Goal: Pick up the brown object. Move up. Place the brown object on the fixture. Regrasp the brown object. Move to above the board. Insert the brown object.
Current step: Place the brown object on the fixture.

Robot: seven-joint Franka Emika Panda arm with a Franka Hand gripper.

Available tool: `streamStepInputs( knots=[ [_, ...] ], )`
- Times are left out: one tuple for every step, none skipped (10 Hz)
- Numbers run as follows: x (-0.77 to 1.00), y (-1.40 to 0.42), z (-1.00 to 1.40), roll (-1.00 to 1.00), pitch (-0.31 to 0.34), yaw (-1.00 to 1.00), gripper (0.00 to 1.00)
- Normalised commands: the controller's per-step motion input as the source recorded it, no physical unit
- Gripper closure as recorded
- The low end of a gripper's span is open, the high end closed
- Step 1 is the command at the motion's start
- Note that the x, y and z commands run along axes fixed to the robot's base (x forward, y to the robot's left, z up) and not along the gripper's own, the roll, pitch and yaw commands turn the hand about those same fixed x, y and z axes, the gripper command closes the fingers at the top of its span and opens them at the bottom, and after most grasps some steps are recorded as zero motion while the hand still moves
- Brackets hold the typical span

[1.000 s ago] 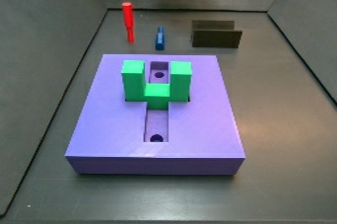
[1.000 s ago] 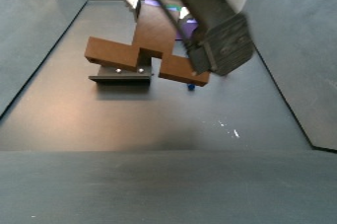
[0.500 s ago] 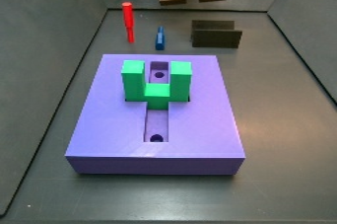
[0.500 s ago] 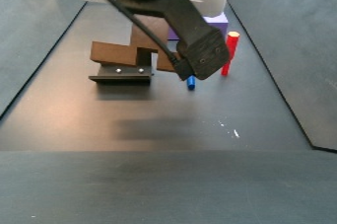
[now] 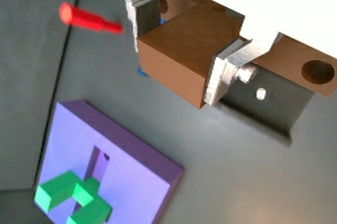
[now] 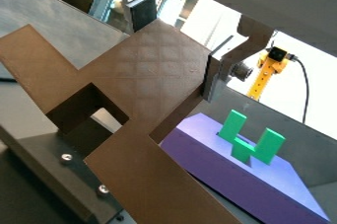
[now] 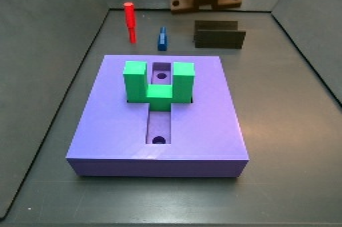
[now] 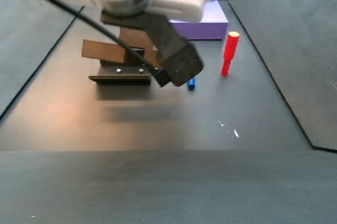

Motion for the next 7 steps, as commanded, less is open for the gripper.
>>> streamStepInputs(
  knots=[
    [0.52, -0.34, -0.49, -0.13, -0.049, -0.28, 1.00],
    [0.59, -0.13, -0.26, 0.00, 0.091, -0.18, 1.00],
    [0.50, 0.00, -0.05, 0.00, 0.300, -0.01, 1.00],
    [0.48, 0.00, 0.00, 0.00, 0.314, 0.00, 1.00],
    [0.34, -0.14, -0.04, 0.08, 0.194, 0.12, 1.00],
    [0.30, -0.35, -0.23, 0.22, 0.029, 0.23, 1.00],
    [0.27, -0.23, -0.28, 0.18, 0.043, 0.07, 1.00]
  ],
)
